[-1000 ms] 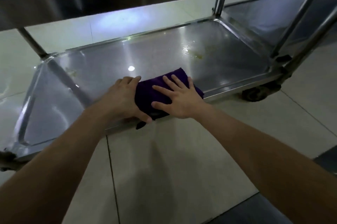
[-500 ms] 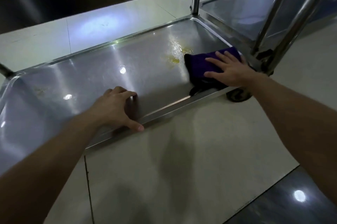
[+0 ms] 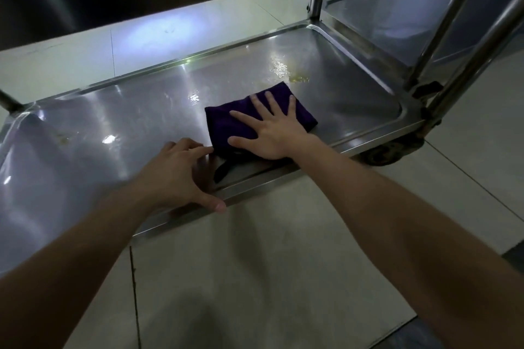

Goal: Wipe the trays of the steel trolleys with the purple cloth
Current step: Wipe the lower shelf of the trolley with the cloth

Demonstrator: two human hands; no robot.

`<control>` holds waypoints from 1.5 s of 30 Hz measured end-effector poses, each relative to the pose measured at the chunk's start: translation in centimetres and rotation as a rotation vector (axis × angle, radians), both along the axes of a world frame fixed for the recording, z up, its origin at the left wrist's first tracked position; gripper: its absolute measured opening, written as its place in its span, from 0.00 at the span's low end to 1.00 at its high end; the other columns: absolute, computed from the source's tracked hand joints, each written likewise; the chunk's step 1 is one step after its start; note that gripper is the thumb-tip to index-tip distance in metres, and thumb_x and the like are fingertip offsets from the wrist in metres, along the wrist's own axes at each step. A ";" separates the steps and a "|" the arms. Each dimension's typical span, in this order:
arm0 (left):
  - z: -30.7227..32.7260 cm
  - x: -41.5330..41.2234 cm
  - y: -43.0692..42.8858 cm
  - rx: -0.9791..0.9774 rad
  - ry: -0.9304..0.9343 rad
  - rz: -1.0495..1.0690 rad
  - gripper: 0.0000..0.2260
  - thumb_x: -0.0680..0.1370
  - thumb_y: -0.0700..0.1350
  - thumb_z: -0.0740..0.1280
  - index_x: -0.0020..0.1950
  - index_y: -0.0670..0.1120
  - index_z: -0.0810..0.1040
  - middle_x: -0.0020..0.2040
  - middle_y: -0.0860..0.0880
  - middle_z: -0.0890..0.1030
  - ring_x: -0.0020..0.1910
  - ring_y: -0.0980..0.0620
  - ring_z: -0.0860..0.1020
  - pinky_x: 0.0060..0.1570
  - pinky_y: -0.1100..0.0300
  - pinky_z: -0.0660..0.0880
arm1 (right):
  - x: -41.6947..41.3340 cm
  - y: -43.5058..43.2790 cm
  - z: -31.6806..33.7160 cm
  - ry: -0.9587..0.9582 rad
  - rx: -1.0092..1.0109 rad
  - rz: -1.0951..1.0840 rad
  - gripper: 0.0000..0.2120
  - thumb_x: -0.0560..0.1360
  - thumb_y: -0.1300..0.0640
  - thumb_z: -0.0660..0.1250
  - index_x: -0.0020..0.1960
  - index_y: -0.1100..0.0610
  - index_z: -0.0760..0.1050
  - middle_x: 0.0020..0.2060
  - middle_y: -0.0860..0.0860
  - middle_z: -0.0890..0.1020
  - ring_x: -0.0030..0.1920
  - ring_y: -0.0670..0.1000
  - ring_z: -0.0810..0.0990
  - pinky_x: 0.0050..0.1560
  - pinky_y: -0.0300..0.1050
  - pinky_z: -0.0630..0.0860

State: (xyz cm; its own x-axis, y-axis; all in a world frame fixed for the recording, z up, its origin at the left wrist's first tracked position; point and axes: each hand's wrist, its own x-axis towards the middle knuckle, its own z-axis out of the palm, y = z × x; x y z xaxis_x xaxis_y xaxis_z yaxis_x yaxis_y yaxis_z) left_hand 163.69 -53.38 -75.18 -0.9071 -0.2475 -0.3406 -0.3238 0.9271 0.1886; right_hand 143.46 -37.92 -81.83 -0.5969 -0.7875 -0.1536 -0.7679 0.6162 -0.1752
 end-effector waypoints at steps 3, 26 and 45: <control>0.0 0.2 0.0 -0.012 0.008 -0.008 0.66 0.51 0.82 0.74 0.86 0.60 0.62 0.80 0.53 0.65 0.77 0.44 0.62 0.75 0.42 0.70 | -1.8 1.2 0.5 -0.023 -0.040 0.010 0.37 0.80 0.21 0.45 0.86 0.30 0.45 0.88 0.47 0.41 0.87 0.57 0.34 0.78 0.75 0.28; -1.0 1.0 -0.2 0.005 0.122 0.035 0.72 0.44 0.88 0.70 0.85 0.57 0.65 0.80 0.51 0.68 0.78 0.44 0.65 0.77 0.43 0.68 | 3.9 8.0 -0.1 0.027 0.009 -0.138 0.36 0.81 0.23 0.44 0.86 0.32 0.44 0.88 0.50 0.41 0.87 0.61 0.36 0.78 0.77 0.32; -0.3 11.7 -7.1 -0.122 0.129 0.142 0.62 0.52 0.90 0.62 0.82 0.63 0.68 0.75 0.57 0.70 0.73 0.49 0.67 0.72 0.47 0.71 | 0.8 -7.0 0.4 -0.013 0.050 -0.076 0.45 0.72 0.14 0.41 0.85 0.29 0.39 0.88 0.51 0.37 0.85 0.63 0.31 0.76 0.80 0.28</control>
State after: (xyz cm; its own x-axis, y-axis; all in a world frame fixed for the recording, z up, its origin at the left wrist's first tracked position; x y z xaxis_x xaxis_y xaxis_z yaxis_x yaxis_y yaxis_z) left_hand 175.36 -60.50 -75.52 -0.8945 -0.4077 -0.1834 -0.4328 0.8926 0.1264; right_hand 144.30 -44.91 -81.43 -0.6524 -0.7312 -0.1993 -0.7165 0.6808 -0.1522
